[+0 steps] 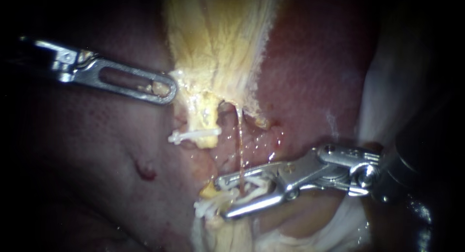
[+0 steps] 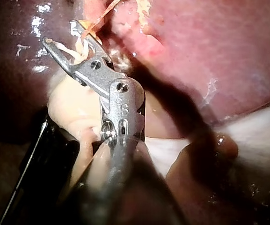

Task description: Clipping first clip right tube

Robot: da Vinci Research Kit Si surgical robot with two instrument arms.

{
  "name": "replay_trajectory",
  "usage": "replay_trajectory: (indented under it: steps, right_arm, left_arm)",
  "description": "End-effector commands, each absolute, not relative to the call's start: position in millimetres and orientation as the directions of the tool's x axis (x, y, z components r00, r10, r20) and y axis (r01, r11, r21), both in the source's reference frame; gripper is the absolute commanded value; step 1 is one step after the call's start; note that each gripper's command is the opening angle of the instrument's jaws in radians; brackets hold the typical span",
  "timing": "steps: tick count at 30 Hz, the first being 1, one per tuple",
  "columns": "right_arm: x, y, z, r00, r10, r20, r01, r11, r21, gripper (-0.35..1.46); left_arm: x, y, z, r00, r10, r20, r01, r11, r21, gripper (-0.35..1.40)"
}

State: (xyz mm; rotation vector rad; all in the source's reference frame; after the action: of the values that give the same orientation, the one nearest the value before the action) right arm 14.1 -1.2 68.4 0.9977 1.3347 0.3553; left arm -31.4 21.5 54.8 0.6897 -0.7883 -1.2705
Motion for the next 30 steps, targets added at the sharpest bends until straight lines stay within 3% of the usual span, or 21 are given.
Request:
replay_trajectory:
  steps: [1,6,10,17,30]
  right_arm:
    - [14.0,-1.2,68.5,0.256,0.726,-0.638,0.313,0.563,0.765,0.19]
    - [13.8,-1.2,68.6,0.255,0.726,-0.639,0.312,0.564,0.765,0.02]
    - [13.5,-1.3,68.6,0.256,0.726,-0.639,0.313,0.563,0.765,-0.33]
    - [13.2,-1.3,68.5,0.275,0.757,-0.593,0.299,0.519,0.801,-0.35]
    - [13.2,-1.4,68.7,0.285,0.752,-0.594,0.295,0.521,0.801,-0.35]
  left_arm:
    - [-31.4,21.5,54.8,0.113,-0.985,0.13,0.554,0.171,0.815,-0.35]
    - [-31.4,21.5,54.8,0.113,-0.985,0.13,0.554,0.171,0.815,-0.35]
    - [-31.3,21.6,55.0,0.113,-0.985,0.13,0.554,0.171,0.815,-0.35]
    - [-31.3,21.6,55.0,0.113,-0.985,0.13,0.553,0.171,0.815,-0.35]
    - [-31.2,21.6,55.0,0.114,-0.985,0.13,0.553,0.171,0.815,-0.35]
